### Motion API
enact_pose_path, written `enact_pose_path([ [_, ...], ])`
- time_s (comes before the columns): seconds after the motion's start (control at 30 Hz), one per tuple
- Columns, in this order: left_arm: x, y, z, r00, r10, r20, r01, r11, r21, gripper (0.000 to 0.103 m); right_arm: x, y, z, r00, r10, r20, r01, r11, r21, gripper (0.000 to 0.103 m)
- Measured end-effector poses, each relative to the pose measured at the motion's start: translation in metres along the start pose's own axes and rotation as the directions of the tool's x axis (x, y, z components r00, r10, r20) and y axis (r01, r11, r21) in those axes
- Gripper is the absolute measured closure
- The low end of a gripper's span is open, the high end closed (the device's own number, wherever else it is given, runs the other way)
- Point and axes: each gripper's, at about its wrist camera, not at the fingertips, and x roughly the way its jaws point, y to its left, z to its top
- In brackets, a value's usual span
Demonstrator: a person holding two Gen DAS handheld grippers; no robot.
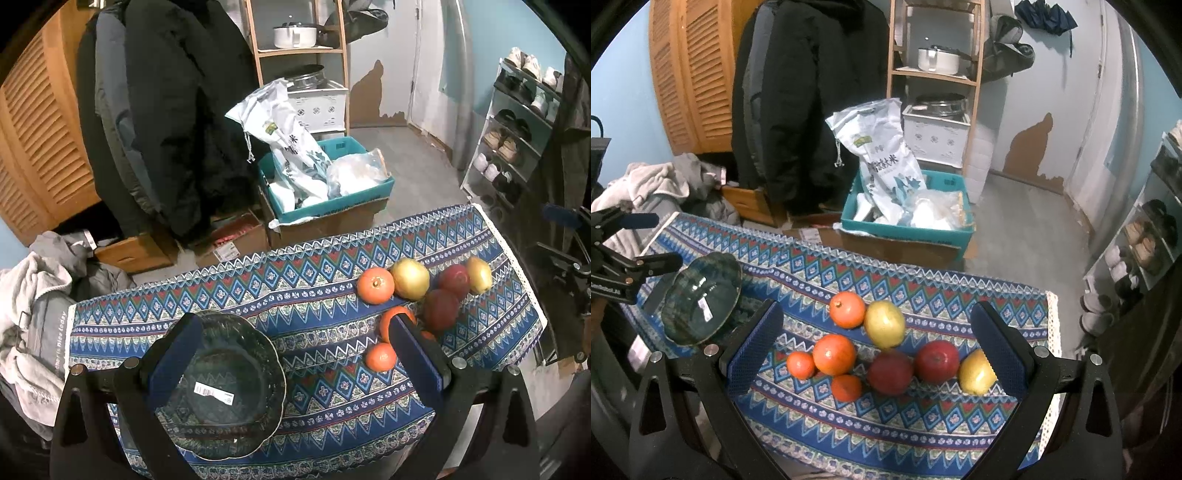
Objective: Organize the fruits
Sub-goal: 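Grasp the green mango with the right tool while the left tool grasps an orange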
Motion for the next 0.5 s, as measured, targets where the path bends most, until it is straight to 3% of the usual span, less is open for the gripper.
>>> enact_pose_path([
  [0.5, 0.055, -0.019, -0.011, 0.993, -0.022, -0.114, 0.028, 0.998, 0.052, 0.001, 0.026, -0.061, -0.024, 0.992, -0.090, -0.092, 0.099, 0.990, 0.098, 0.003],
])
